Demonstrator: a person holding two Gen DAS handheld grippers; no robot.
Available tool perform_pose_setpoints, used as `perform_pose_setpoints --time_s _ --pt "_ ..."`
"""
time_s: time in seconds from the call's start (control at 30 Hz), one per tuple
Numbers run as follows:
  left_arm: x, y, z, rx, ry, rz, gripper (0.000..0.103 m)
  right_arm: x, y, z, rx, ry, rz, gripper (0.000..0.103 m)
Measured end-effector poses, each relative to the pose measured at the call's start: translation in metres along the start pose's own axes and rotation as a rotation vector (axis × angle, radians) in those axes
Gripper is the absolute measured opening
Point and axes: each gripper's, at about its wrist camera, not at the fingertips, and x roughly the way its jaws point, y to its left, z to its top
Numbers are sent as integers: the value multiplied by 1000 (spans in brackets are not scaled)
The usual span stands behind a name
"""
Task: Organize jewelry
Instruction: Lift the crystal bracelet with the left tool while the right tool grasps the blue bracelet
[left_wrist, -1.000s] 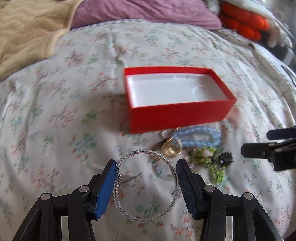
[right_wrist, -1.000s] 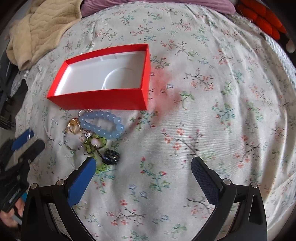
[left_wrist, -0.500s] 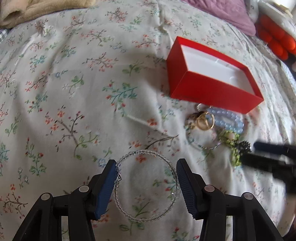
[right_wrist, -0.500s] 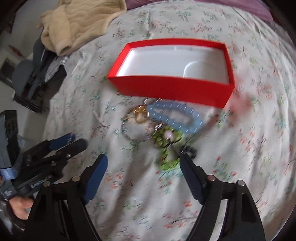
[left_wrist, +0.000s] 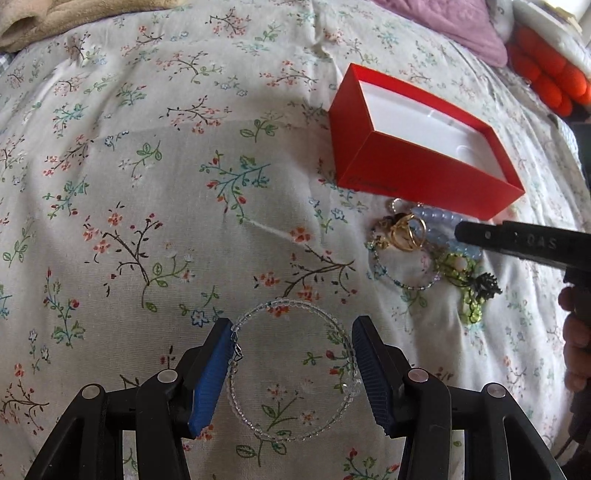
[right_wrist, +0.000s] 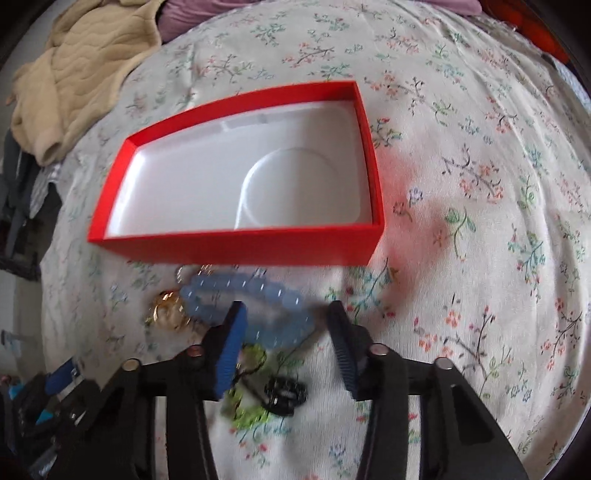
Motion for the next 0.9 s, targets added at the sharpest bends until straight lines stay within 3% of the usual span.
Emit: perform_pose_setpoints --time_s 0.13,0.2,0.4,0.9 --pt "4 3 -1 -9 7 7 56 3 3 -3 -35 -23 -68 25" --pt "5 4 -1 -11 8 11 56 4 7 -3 -65 -33 -95 13" --pt "-2 2 1 -9 -13 5 56 -14 4 -7 -62 -45 -48 12" --pt "-27 -27 18 32 -76 -24 56 -106 16 -17 -120 -174 83 12"
